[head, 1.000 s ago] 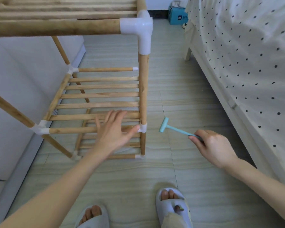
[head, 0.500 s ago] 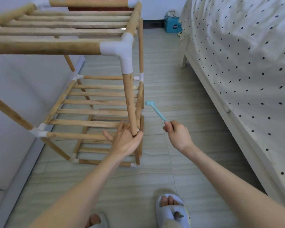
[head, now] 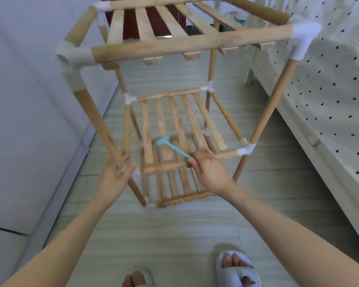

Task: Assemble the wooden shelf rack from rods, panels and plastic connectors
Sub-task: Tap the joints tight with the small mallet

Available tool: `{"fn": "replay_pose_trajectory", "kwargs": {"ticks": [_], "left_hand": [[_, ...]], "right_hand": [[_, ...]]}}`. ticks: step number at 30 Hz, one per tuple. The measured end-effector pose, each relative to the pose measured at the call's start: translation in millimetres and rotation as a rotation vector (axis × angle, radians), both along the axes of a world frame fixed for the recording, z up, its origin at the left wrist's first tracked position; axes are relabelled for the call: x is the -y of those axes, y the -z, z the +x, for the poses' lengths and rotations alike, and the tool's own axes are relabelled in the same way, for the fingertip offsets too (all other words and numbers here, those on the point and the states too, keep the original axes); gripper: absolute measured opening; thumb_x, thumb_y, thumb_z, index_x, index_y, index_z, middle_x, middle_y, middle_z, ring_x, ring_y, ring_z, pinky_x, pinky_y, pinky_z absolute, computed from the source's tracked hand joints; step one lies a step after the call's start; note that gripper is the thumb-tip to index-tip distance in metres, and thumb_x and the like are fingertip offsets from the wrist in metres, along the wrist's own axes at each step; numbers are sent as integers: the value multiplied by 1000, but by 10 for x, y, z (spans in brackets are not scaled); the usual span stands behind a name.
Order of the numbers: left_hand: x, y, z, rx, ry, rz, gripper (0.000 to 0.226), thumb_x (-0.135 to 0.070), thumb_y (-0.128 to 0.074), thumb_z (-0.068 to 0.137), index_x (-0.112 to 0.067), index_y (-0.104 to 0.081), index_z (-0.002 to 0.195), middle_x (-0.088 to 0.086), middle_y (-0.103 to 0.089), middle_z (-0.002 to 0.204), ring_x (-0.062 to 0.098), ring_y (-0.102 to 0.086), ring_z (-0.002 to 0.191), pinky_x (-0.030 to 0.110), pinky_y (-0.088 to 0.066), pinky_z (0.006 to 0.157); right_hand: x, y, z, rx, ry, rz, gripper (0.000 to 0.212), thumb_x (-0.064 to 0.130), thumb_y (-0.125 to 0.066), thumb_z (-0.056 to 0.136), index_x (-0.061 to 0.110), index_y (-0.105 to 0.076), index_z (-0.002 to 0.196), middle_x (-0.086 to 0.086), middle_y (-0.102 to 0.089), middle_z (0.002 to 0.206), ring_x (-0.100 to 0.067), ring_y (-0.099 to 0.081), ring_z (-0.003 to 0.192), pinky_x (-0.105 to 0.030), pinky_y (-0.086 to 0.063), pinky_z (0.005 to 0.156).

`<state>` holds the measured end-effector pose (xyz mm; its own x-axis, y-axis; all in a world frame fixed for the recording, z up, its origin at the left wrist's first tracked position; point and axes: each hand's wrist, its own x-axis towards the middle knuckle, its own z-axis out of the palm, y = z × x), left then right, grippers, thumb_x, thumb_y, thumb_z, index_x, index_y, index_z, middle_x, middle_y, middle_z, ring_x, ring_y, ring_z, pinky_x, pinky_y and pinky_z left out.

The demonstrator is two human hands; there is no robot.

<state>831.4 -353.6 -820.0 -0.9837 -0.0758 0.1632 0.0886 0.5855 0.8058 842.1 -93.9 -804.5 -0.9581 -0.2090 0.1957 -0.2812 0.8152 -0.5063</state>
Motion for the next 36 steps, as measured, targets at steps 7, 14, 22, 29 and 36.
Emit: {"fn": "replay_pose_trajectory", "kwargs": {"ticks": [7,14,22,29,36], "left_hand": [[-49,135,329,131,-206,-545,26,-17,-45,93,-7,-67,100,18,-68,100,38,-62,91,42,-51,72],[-557,-147,162,-220,384,-818,49,-29,-41,96,-15,-37,143,9,-38,147,30,-29,138,54,-22,110],[-945,-34,-154,52,284,-1034,48,-44,-12,99,-41,-16,146,-5,-16,157,21,-14,144,52,-13,112],[-1223,-6,97,-45,239,-917,45,-38,-24,100,-31,-36,143,-2,-34,151,25,-28,137,42,-24,103],[-1237,46,68,-5,246,-870,46,-40,-16,100,-35,-34,143,-8,-27,153,22,-16,142,44,-3,112]], "right_hand": [[64,-20,505,17,210,-471,28,20,-37,100,8,-62,94,0,-59,78,-16,-55,75,-24,-37,67],[-586,332,1373,91,335,-257,27,16,-44,97,25,-46,71,7,-36,42,-7,-33,46,-35,-33,55],[-1011,425,1537,71,602,-447,34,18,-47,96,19,-44,62,7,-36,44,-9,-32,45,-18,-27,47],[-1168,191,1109,-104,1110,-1478,38,31,-25,104,16,-41,73,7,-24,46,-5,-20,32,-17,-19,36],[-1023,184,929,155,978,-1626,40,32,-23,104,17,-31,68,3,-20,49,-5,-18,29,-12,-14,34]]}}
